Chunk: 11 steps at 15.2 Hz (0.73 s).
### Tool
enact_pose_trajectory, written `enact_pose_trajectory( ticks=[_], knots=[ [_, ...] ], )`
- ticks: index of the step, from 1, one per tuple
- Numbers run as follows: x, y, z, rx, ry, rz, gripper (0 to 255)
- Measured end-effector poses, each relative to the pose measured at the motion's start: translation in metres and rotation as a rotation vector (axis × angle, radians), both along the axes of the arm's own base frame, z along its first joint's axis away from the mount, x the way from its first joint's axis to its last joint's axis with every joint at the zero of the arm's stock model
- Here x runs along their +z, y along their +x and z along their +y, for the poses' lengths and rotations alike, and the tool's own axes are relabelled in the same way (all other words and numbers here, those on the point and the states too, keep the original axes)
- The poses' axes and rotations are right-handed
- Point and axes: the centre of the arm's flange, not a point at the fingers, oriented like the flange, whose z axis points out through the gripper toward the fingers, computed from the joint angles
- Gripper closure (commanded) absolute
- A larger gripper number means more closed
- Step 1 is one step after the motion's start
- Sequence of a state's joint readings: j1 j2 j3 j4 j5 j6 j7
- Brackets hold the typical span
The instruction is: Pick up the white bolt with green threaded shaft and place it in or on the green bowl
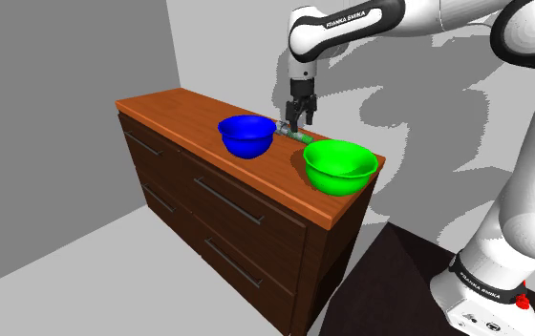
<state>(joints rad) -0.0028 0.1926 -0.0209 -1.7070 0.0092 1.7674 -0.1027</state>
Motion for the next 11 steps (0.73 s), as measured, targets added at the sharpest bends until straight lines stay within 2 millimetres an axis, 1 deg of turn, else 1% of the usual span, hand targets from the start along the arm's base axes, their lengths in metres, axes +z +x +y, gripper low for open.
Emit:
enact_pose_trajectory(
  ticks=[1, 4, 8, 11],
  knots=[
    [-0.003, 0.009, -0.002, -0.001, 0.004, 0.000, 0],
    [-0.016, 0.017, -0.003, -0.002, 0.008, 0.001, 0],
    [-0.040, 0.014, -0.002, -0.003, 0.008, 0.001, 0],
    [-0.045, 0.013, -0.002, -0.003, 0.008, 0.001, 0]
  ],
)
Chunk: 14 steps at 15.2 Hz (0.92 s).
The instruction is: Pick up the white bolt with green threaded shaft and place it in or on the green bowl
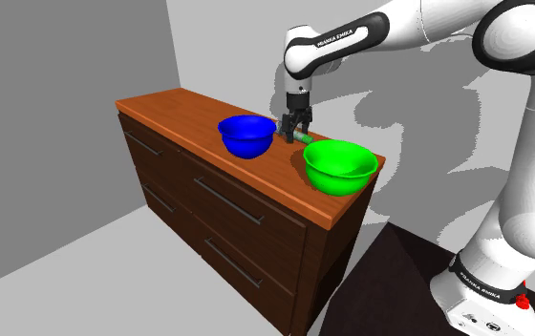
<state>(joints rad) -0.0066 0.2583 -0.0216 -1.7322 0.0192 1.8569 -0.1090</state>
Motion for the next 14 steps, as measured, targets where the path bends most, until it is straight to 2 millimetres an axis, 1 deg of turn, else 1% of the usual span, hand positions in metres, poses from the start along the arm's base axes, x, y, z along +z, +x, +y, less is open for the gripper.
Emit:
enact_pose_trajectory(
  ticks=[4, 5, 7, 14],
  knots=[
    [-0.0006, 0.0000, -0.0001, 0.000, 0.000, 0.000, 0],
    [-0.0006, 0.0000, -0.0001, 0.000, 0.000, 0.000, 255],
    [0.0062, 0.0005, -0.0027, -0.003, -0.003, -0.013, 255],
    [0.0060, 0.0011, -0.0024, -0.003, -0.002, -0.009, 255]
  ],
)
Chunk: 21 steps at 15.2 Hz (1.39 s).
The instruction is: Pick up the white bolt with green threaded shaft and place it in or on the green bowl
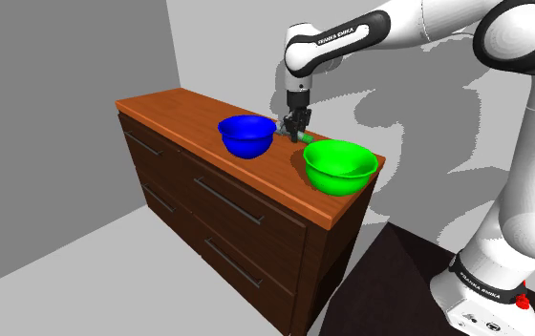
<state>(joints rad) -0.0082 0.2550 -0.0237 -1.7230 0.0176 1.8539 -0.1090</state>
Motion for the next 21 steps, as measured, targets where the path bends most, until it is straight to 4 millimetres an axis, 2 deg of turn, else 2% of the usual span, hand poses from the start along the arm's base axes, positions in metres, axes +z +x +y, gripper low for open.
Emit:
enact_pose_trajectory(
  ticks=[3, 5, 21],
  knots=[
    [0.002, -0.001, 0.001, 0.002, 0.001, 0.005, 255],
    [0.010, -0.001, 0.002, 0.003, 0.002, 0.008, 255],
    [0.093, -0.001, 0.002, 0.003, 0.002, 0.009, 255]
  ],
)
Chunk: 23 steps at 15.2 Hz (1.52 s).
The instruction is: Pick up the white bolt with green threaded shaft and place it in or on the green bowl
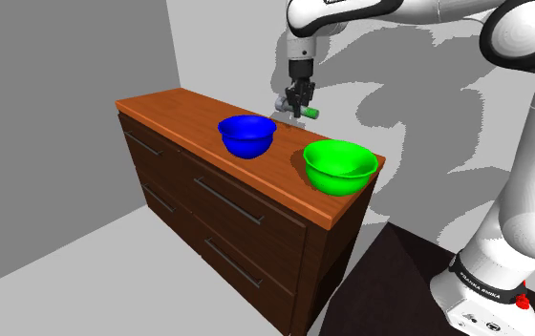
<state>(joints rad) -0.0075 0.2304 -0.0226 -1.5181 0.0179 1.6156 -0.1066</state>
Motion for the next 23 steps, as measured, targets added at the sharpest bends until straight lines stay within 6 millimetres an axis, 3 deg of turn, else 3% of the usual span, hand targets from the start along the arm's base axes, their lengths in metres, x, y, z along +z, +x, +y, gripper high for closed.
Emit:
enact_pose_trajectory(
  ticks=[13, 17, 23],
  knots=[
    [0.068, -0.001, 0.000, 0.000, 0.000, 0.000, 255],
    [0.071, -0.034, 0.022, 0.000, 0.000, 0.000, 255],
    [0.070, -0.101, 0.062, 0.001, 0.001, 0.000, 255]
  ],
)
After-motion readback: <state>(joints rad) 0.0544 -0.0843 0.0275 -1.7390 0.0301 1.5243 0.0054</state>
